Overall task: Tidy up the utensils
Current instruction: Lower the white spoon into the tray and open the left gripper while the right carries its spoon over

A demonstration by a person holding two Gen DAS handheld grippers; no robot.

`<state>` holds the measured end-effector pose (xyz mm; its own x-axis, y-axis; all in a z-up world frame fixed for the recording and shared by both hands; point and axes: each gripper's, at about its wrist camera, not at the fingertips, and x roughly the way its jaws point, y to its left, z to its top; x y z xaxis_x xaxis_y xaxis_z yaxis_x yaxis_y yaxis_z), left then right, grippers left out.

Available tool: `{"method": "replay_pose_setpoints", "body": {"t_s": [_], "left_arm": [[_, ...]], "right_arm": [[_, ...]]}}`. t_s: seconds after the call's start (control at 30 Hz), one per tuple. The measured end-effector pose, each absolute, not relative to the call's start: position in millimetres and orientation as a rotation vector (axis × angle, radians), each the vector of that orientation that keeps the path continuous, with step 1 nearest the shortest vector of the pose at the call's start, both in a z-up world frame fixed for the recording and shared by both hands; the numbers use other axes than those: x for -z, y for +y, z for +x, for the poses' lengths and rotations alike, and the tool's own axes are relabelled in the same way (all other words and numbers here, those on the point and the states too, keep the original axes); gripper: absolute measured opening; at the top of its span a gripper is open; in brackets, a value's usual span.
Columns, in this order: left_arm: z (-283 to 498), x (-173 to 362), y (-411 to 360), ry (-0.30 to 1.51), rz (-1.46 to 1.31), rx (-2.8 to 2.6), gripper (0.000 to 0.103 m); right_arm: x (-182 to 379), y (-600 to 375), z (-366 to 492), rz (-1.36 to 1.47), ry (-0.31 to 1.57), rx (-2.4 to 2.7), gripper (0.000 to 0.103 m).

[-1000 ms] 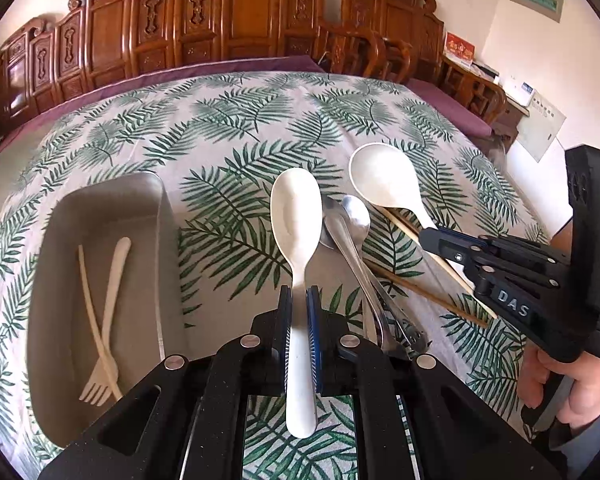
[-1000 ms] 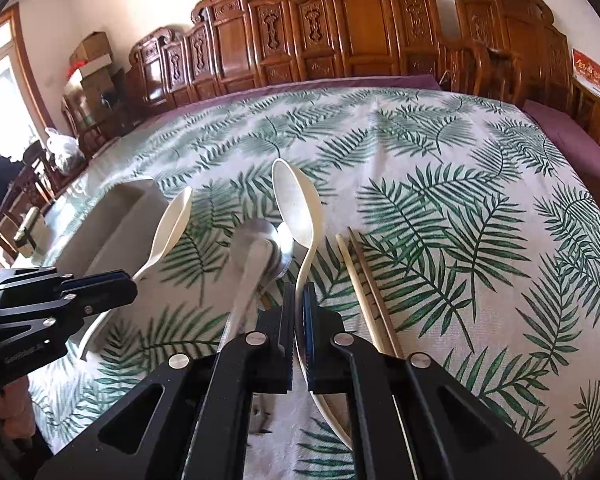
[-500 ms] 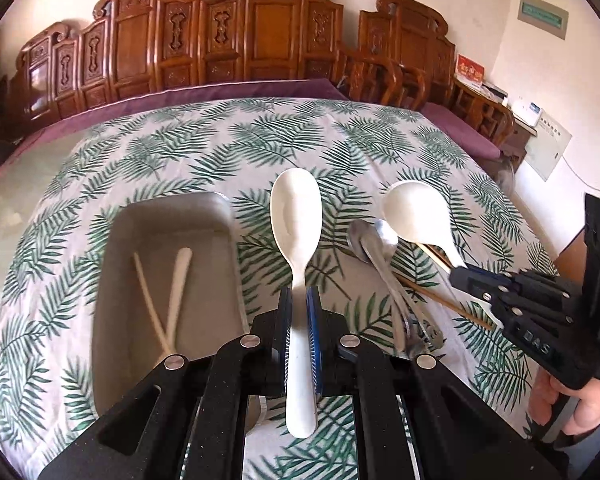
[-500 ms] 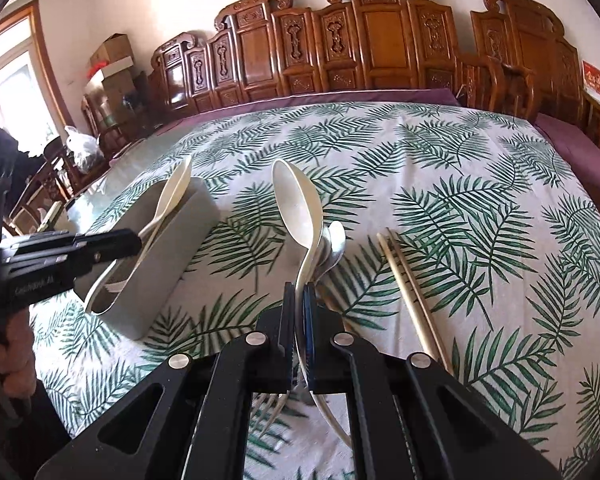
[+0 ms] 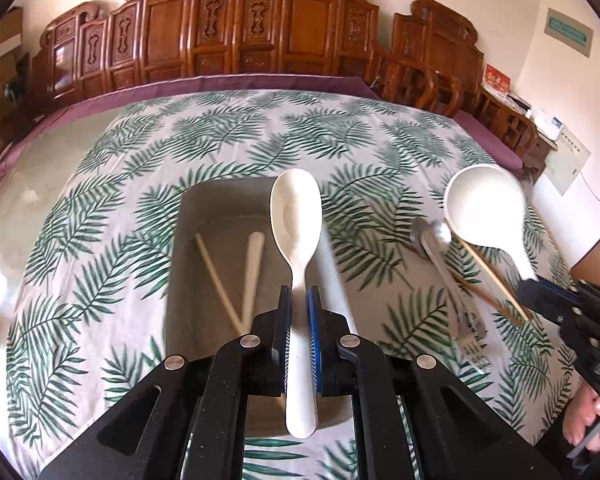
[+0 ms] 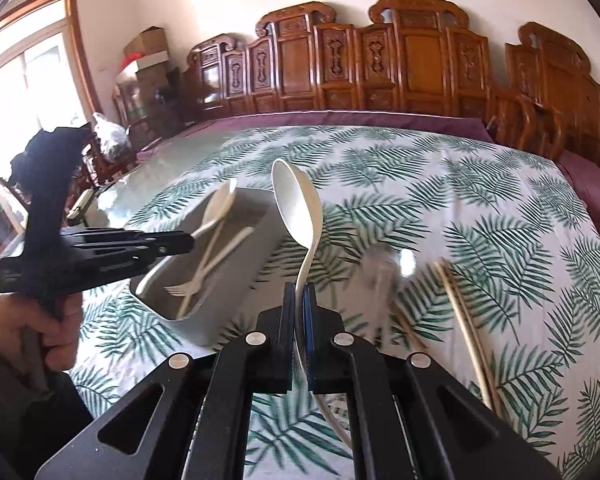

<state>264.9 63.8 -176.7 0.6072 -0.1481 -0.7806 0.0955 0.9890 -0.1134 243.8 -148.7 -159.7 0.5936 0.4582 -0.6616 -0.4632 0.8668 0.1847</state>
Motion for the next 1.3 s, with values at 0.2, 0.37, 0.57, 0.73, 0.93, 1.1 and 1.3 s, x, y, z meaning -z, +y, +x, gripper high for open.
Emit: {"method": "replay_pose_setpoints", "body": {"t_s": [0.2, 0.37, 0.57, 0.73, 0.93, 1.1, 1.3], "left_arm": [[277, 197, 79, 0.957, -0.079, 0.091, 0.007], [286, 207, 86, 0.983, -0.106, 0.075, 0.007], [293, 213, 88, 1.0, -0.114, 0.068, 0.007], [295, 209, 90, 0.997, -0.12, 0.072, 0.008], [289, 187, 99, 0.941, -0.121, 0.075, 0.016], [283, 172, 114, 0.897, -0.1, 0.049, 0.032], [280, 164, 141, 0.867, -0.128, 0.017, 0.057]], "right_arm": [[157, -126, 243, 0.001, 0.775, -0.562, 0.006], [157, -111, 245, -0.011, 0.785, -0.575, 0.006], [154, -102, 248, -0.018, 0.796, -0.573, 0.006], [153, -97, 254, -0.014, 0.807, -0.571, 0.006], [154, -86, 260, -0.006, 0.819, -0.576, 0.006], [156, -68, 267, 0.021, 0.831, -0.599, 0.006], [164, -46, 281, 0.063, 0.851, -0.628, 0.006]]}}
